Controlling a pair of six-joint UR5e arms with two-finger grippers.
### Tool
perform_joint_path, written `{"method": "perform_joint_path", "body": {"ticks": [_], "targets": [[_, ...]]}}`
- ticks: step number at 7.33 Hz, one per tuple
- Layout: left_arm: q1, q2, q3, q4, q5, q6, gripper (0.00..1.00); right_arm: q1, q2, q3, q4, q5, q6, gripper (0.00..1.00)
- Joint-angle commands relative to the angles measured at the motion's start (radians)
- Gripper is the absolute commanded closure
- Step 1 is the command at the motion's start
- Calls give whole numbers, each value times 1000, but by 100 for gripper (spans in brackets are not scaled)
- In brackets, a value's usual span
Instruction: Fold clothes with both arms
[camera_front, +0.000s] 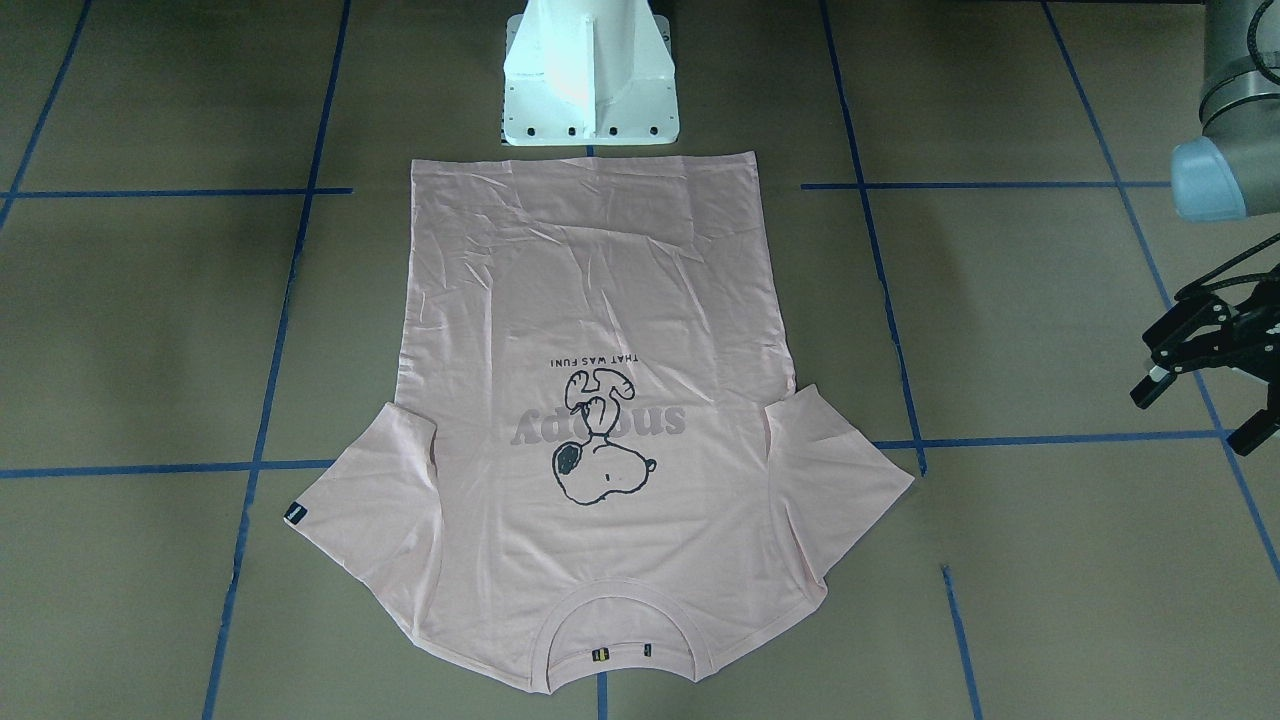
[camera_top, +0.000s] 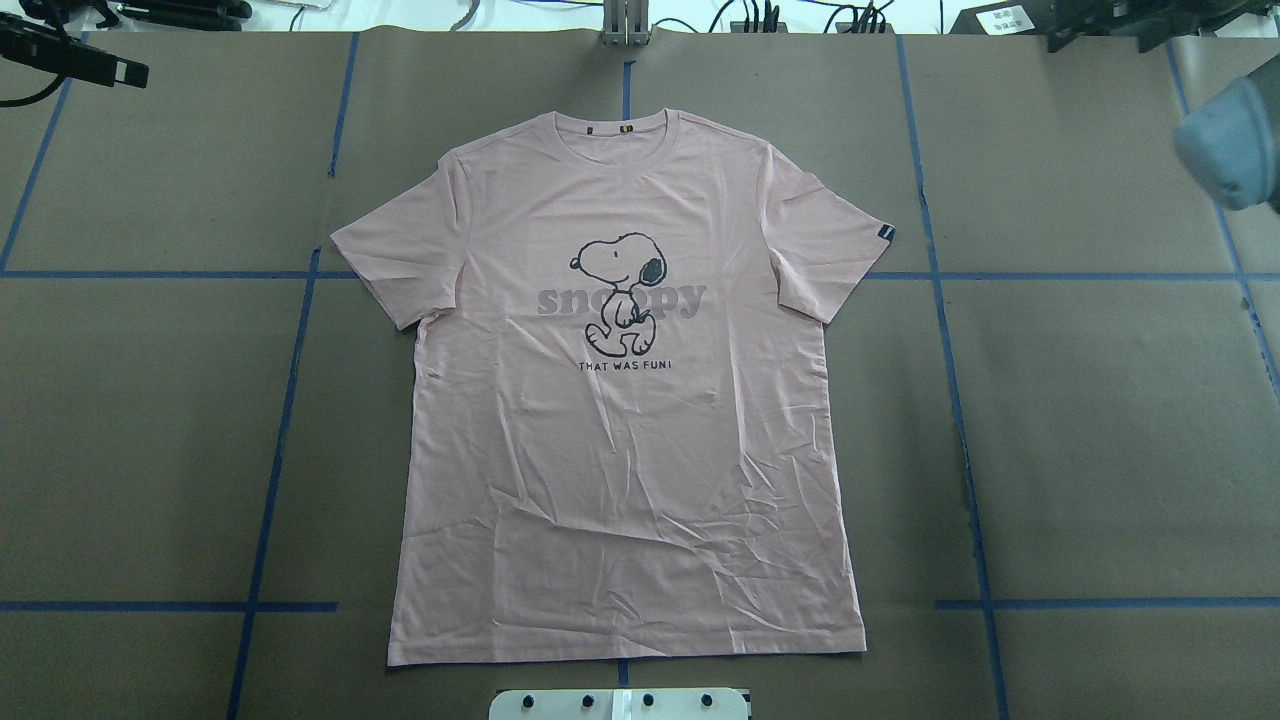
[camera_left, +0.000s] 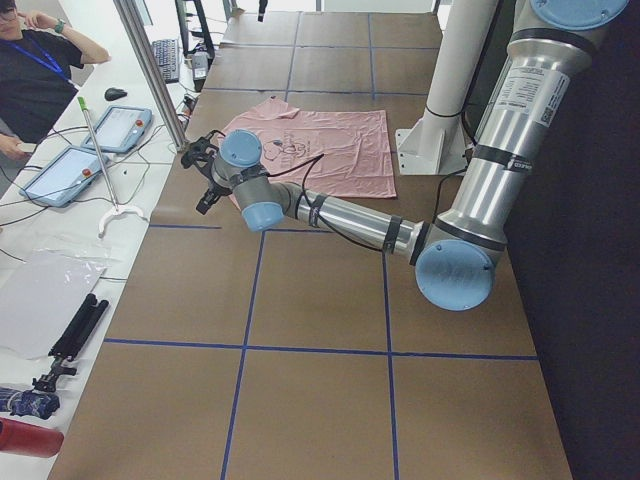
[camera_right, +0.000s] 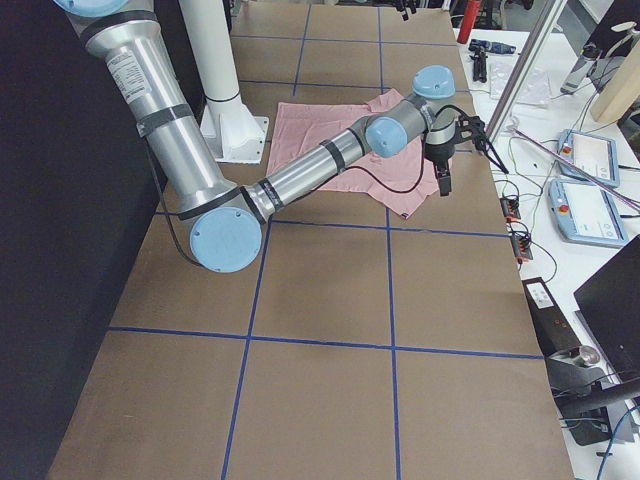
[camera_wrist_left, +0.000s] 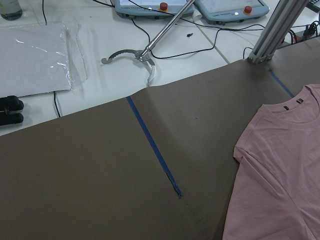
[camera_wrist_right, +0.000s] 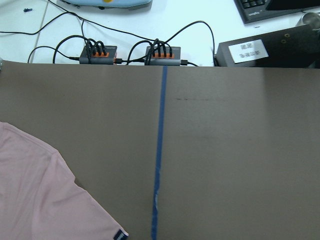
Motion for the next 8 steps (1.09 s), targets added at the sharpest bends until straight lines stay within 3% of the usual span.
{"method": "perform_joint_path", "body": {"ticks": [1,2,3,6,7,8], "targets": [[33,-15,6,3,46,-1,0,-172,12,-70,159,-120,187,3],[33,-15,0,1,46,-1,0,-241,30,-104,160,-230,192,7],[35,-14,-3,1,46,-3,0,-278,36,-162,173,-246,190,17],[36,-10,-8,-3,44,-3,0,-329,46,-269,299,-274,238,26],[36,-9,-12,-5,44,-3,0,-358,52,-309,317,-341,256,33],[36,-7,-18,-5,46,-3,0,-367,44,-316,334,-352,258,37]]}}
